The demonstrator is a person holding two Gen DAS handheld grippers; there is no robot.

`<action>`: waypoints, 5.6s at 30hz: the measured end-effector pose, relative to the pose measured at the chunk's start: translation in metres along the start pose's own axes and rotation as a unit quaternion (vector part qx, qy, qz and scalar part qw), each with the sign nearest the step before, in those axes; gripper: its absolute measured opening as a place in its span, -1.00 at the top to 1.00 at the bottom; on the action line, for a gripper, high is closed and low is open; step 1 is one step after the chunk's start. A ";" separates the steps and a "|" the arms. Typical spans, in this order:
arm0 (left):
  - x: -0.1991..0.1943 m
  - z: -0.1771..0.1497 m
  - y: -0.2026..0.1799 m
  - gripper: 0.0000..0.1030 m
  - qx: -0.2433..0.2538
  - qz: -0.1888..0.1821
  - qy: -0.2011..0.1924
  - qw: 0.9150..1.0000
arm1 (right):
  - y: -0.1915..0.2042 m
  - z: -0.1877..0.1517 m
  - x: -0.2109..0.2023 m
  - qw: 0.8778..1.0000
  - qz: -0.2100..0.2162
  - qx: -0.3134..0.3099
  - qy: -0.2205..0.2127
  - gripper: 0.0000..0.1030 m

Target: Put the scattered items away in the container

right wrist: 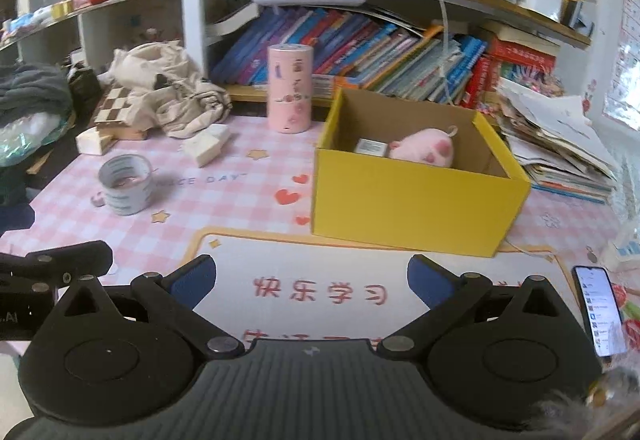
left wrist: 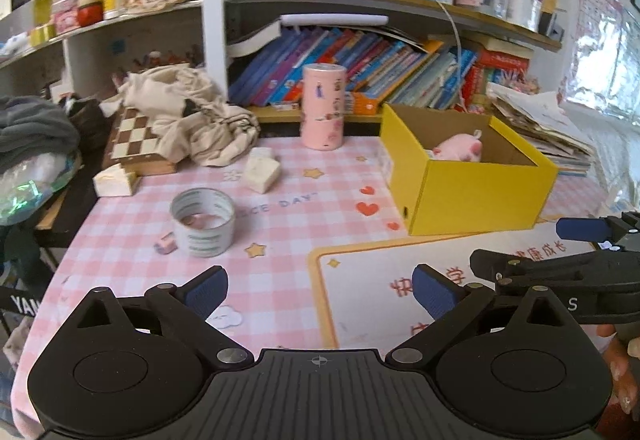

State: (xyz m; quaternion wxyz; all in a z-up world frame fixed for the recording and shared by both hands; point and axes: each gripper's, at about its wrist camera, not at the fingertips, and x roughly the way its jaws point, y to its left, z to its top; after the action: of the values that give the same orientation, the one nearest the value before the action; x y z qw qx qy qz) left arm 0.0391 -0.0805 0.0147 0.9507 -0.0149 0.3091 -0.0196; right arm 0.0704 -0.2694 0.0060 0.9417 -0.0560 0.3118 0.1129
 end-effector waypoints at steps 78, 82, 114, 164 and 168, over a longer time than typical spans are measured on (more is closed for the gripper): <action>0.077 0.008 0.102 -0.96 -0.162 0.061 0.050 0.984 | 0.080 0.063 0.121 0.985 0.101 -0.125 0.061 -0.99; 0.087 0.007 0.109 -0.96 -0.173 0.069 0.055 0.981 | 0.079 0.068 0.136 0.985 0.106 -0.118 0.073 -0.95; 0.172 0.038 0.109 -0.93 -0.076 0.104 0.075 0.989 | 0.088 0.116 0.238 0.984 0.140 -0.079 0.071 -0.95; 0.150 0.043 0.104 -0.62 -0.055 0.093 0.012 0.994 | 0.111 0.128 0.280 0.974 0.182 -0.096 0.096 0.03; 0.137 0.037 0.102 -0.62 -0.058 0.089 0.011 0.994 | 0.107 0.122 0.261 0.973 0.185 -0.095 0.097 0.03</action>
State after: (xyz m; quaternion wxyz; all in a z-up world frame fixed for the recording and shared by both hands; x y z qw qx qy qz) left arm 0.1744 0.0161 -0.0396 0.9429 -0.0420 0.3199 0.0831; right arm 0.3172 -0.0977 -0.0571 0.8601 -0.0968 0.3947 0.3083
